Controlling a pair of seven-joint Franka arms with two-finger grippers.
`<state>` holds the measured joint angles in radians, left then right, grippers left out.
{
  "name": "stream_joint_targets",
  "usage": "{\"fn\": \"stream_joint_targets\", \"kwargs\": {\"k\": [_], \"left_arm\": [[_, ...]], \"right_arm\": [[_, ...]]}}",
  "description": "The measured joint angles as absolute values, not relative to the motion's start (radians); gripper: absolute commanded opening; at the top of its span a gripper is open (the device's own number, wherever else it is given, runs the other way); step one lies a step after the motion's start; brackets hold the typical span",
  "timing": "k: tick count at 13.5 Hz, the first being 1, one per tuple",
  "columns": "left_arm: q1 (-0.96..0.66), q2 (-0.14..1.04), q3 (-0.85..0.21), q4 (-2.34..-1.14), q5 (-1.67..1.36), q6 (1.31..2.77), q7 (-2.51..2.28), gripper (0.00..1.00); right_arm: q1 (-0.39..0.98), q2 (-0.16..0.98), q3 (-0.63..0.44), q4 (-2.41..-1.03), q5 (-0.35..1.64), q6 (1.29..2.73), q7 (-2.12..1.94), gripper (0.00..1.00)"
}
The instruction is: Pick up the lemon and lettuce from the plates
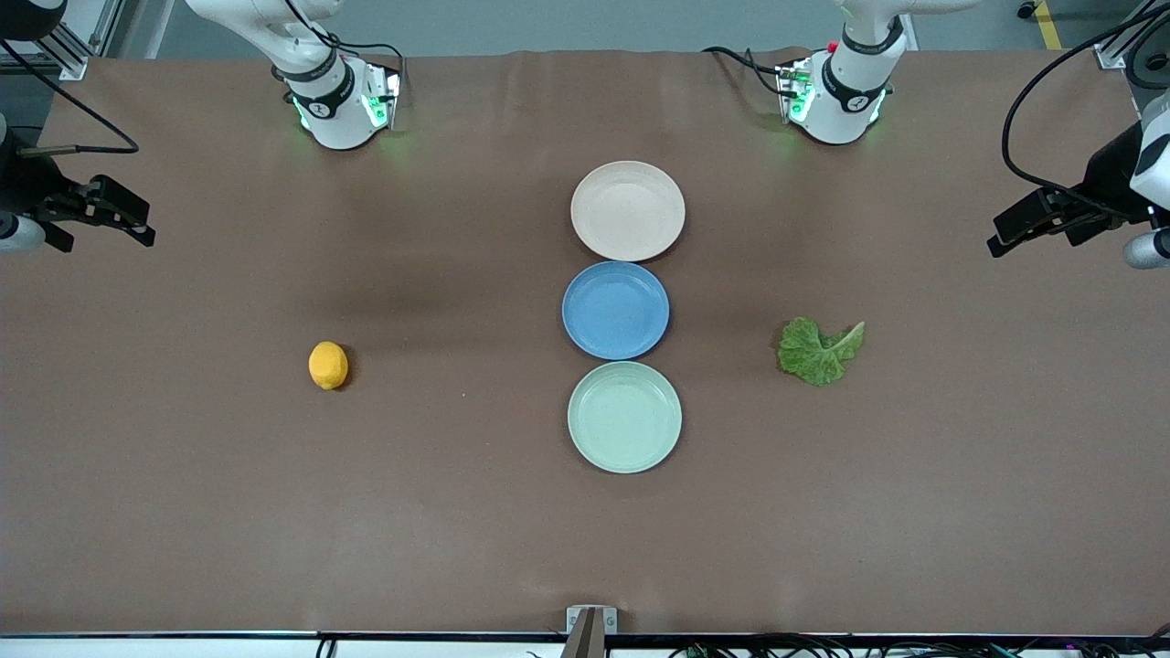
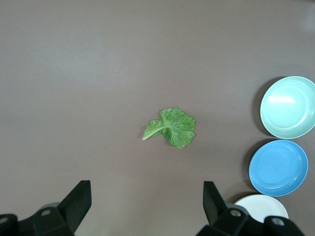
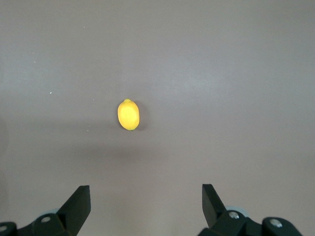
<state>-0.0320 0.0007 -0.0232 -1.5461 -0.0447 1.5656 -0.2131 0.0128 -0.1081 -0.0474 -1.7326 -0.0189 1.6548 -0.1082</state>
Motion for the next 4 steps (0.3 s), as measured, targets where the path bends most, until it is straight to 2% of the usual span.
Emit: {"fn": "stream_joint_targets", "kwargs": {"k": [4], "left_arm": [[-0.032,0.001,-0.023,-1.546,-0.045,1.566,-0.213,1.00]], "right_arm": [[0.009,-0.094,-0.047,-1.718,-0.019,1.655,-0.108,1.00]]}}
